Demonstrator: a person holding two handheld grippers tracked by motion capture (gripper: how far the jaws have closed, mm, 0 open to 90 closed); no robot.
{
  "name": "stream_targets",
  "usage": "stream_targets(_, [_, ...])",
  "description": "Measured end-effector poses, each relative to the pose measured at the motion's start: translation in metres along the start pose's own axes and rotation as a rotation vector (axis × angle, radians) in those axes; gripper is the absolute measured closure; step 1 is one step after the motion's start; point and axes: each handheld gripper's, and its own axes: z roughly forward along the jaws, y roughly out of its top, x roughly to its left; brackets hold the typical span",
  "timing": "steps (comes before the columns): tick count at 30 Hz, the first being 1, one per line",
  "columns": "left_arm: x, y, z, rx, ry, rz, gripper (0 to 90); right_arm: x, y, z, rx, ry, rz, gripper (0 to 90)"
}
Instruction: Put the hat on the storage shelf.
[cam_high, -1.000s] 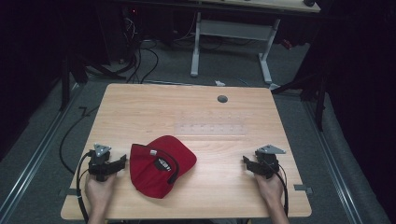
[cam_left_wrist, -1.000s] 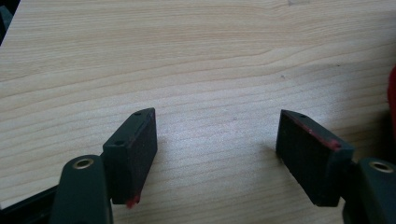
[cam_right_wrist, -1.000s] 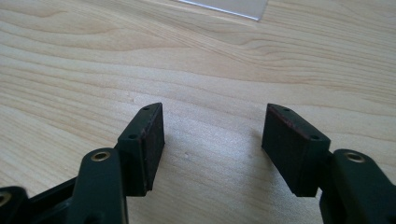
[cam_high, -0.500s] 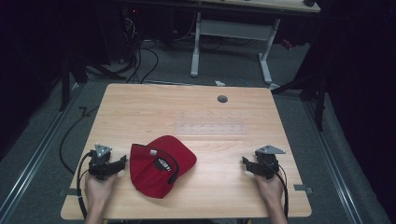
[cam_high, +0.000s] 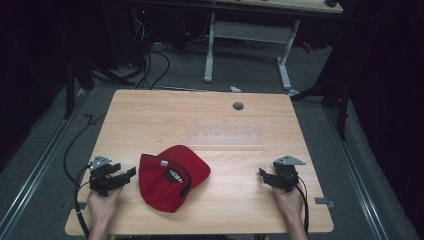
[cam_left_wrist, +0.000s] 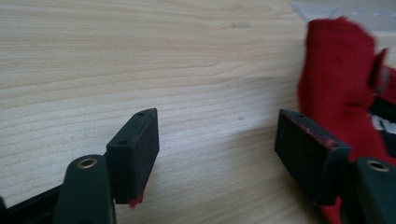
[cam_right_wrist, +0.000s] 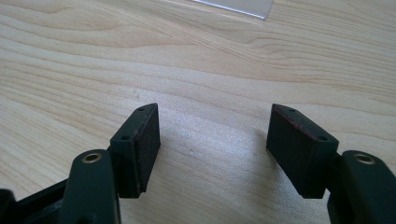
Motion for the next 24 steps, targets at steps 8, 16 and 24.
stream_targets(8, [-0.014,0.003,-0.014,-0.003,-0.099,-0.043,27.0,0.001,0.0,0.0,0.0,0.005,-0.006,35.1])
stream_targets(16, [-0.03,-0.009,-0.001,0.052,-0.101,0.004,24.9,0.002,0.0,0.0,0.001,0.008,-0.006,35.1])
stream_targets(24, [-0.037,-0.018,0.016,0.085,-0.107,0.005,23.0,0.003,0.0,0.0,0.0,0.006,-0.006,35.7])
